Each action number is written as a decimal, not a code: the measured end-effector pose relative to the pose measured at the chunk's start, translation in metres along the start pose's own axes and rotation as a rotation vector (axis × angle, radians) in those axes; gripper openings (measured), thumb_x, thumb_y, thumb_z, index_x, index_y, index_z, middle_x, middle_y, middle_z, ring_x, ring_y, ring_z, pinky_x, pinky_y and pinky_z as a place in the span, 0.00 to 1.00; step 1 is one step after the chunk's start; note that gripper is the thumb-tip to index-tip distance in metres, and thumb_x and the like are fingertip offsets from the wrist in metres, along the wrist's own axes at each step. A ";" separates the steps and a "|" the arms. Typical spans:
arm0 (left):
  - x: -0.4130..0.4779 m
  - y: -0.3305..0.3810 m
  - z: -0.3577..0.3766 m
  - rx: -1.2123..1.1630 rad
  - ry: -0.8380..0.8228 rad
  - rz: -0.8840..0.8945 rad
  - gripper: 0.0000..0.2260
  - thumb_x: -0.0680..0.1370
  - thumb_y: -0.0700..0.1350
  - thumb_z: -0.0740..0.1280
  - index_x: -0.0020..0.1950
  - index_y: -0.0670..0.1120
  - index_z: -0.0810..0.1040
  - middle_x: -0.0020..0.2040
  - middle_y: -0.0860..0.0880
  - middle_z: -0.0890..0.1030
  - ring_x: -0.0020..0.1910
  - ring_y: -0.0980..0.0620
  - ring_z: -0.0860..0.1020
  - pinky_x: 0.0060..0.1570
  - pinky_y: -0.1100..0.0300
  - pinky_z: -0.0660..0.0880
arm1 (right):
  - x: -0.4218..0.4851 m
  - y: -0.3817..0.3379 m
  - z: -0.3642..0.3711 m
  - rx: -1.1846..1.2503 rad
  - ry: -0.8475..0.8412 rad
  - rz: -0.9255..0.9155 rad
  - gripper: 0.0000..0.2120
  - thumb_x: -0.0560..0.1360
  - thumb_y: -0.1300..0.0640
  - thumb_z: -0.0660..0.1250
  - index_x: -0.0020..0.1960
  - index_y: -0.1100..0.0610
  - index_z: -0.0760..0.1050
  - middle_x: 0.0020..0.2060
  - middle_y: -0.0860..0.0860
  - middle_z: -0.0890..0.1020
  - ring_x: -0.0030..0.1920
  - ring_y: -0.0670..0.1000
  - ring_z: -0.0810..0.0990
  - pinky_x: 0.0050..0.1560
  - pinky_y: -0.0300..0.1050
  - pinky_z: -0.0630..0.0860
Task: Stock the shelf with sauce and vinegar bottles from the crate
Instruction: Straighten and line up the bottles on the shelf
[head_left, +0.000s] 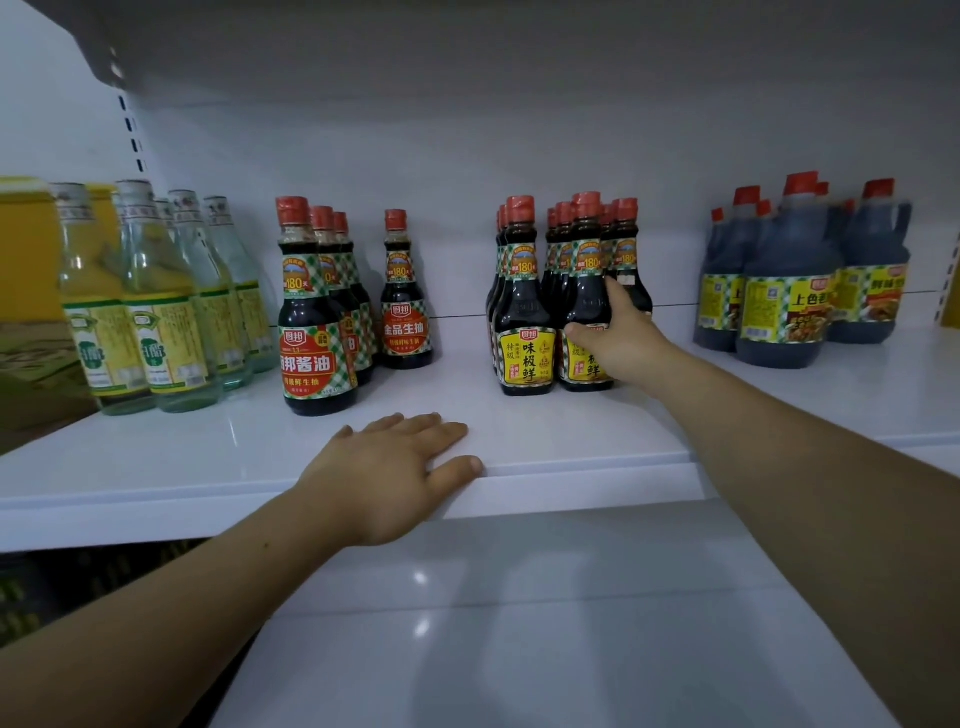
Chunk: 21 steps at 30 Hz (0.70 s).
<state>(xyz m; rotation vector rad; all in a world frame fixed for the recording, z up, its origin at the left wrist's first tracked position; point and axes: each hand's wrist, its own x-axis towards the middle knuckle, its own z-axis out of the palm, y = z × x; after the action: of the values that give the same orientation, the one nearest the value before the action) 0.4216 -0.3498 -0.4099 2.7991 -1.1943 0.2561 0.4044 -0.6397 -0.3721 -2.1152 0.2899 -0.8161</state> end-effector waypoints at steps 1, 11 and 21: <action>0.001 0.000 -0.001 0.000 0.002 0.000 0.41 0.63 0.74 0.34 0.74 0.65 0.53 0.76 0.59 0.56 0.75 0.54 0.55 0.71 0.45 0.55 | 0.003 0.000 0.000 -0.015 -0.002 0.007 0.35 0.77 0.53 0.68 0.77 0.50 0.54 0.66 0.50 0.72 0.65 0.54 0.72 0.60 0.45 0.70; 0.001 0.000 -0.001 0.001 0.015 0.002 0.40 0.64 0.74 0.35 0.74 0.65 0.55 0.76 0.59 0.57 0.74 0.54 0.56 0.71 0.46 0.57 | 0.010 -0.003 0.025 -0.328 0.077 0.068 0.57 0.69 0.35 0.70 0.76 0.49 0.30 0.76 0.59 0.48 0.73 0.61 0.60 0.69 0.56 0.63; 0.000 0.002 -0.003 -0.089 0.107 0.012 0.29 0.75 0.69 0.51 0.73 0.59 0.63 0.75 0.56 0.62 0.72 0.53 0.61 0.69 0.51 0.61 | -0.019 -0.038 0.024 -0.424 0.137 0.033 0.55 0.69 0.31 0.67 0.78 0.51 0.34 0.78 0.56 0.39 0.77 0.59 0.44 0.75 0.58 0.53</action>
<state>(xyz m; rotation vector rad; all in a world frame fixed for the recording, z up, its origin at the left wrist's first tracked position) 0.4197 -0.3506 -0.4074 2.6664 -1.1696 0.3406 0.4030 -0.5917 -0.3616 -2.4390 0.6149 -0.9463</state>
